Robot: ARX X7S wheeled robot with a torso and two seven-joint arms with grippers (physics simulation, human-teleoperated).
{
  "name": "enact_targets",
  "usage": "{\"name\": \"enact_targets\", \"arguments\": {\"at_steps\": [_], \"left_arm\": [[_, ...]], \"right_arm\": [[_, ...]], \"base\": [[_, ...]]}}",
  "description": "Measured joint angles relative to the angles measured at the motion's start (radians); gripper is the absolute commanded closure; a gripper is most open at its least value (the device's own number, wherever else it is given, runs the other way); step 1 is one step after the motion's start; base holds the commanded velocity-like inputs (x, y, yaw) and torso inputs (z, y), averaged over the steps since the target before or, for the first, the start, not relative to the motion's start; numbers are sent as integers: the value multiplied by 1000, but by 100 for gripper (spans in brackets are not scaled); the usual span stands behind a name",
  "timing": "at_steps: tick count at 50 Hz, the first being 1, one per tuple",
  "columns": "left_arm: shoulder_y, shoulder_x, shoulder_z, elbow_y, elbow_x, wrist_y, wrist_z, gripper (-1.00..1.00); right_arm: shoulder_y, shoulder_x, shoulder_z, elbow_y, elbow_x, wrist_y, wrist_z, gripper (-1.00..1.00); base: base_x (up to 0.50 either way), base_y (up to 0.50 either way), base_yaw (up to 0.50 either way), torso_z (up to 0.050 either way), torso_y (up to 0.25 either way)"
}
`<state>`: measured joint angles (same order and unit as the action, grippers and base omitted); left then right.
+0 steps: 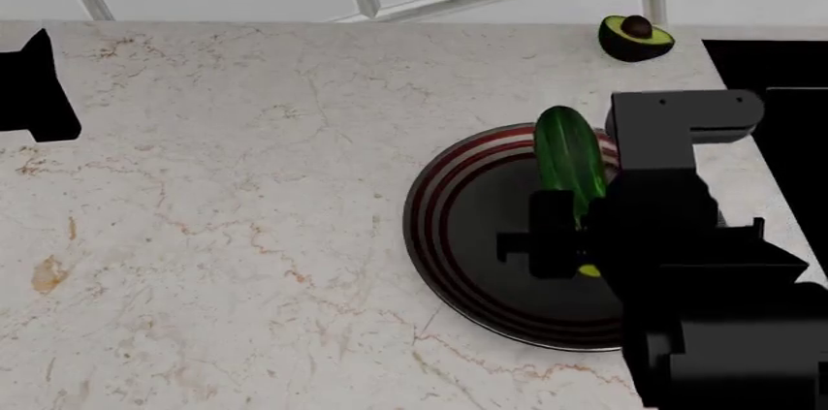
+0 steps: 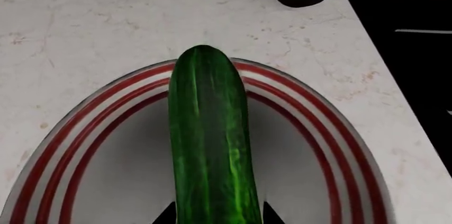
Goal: Pick the zucchini from the sink and place it on the plate located on the counter
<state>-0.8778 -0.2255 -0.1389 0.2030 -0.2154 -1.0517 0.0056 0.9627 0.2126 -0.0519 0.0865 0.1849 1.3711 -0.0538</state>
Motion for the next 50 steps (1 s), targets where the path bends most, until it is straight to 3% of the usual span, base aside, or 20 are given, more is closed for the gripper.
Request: {"name": "enact_targets", "arguments": {"at_steps": [40,41,50], "left_arm": [[4,-8,11,-14,-11,20,-13,-100],[4,-8,11,-14,-11,21,-14,-100],[5,-9,14,-15,-15,23,-16,-100]], "right_arm": [[-25,10,-9,27,18,-29,1,100],[-24,10,-9,27,19,-29,1,-100],[-25,11,-12,32,20,-29,-2,-100]], "base": [[1,0,0,0,0],[0,0,0,0,0],[0,0,0,0,0]]}}
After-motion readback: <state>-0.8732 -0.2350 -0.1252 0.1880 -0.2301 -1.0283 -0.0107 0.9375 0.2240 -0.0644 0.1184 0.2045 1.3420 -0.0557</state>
